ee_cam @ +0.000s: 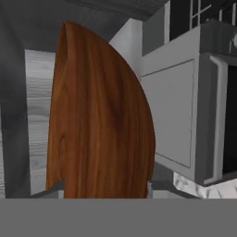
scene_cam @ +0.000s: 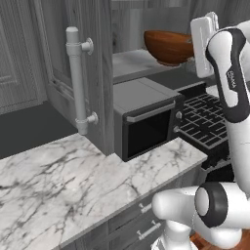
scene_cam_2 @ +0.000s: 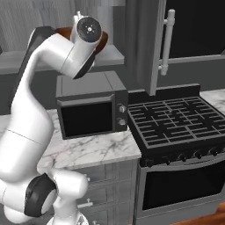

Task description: Move the bowls from the cabinet to the plates on the dining table.

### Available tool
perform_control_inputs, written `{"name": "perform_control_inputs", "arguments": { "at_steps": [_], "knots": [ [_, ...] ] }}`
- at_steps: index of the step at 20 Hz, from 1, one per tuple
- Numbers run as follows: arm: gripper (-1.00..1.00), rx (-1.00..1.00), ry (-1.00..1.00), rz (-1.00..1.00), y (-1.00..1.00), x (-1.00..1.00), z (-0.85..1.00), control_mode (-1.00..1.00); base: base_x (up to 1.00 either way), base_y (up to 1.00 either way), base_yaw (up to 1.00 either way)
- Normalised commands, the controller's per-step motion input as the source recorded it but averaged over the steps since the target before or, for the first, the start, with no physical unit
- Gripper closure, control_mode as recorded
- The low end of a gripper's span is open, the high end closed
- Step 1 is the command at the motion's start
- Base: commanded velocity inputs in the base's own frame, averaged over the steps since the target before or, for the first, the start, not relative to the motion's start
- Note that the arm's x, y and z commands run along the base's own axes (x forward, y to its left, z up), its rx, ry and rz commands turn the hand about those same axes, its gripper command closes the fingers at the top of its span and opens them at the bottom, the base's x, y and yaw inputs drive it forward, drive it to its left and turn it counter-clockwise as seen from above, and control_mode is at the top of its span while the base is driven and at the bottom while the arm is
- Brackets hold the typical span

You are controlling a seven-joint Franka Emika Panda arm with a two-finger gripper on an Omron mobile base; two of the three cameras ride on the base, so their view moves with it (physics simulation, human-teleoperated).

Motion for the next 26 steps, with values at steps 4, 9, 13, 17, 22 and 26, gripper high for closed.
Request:
{"name": "perform_control_inputs", "arguments": {
  "at_steps": [4, 9, 13, 17, 22, 26],
  "knots": [
    [1.00, -0.03, 0.00, 0.00, -0.02, -0.62, 0.00, -1.00, 0.00, 0.00, 0.00],
    [1.00, -0.05, -0.02, 0.00, 0.00, -0.62, -0.05, -1.00, 0.00, 0.00, 0.00],
    [1.00, -0.05, -0.02, 0.00, -0.02, -0.62, -0.08, -1.00, 0.00, 0.00, 0.00],
    [1.00, -0.03, -0.01, 0.00, -0.04, -0.62, -0.04, -1.00, 0.00, 0.00, 0.00],
    [1.00, 0.00, 0.00, 0.00, -0.16, -0.58, -0.02, -1.00, 0.00, 0.00, 0.00],
    [1.00, 0.00, -0.02, 0.00, -0.21, -0.50, 0.02, -1.00, 0.00, 0.00, 0.00]
  ]
}}
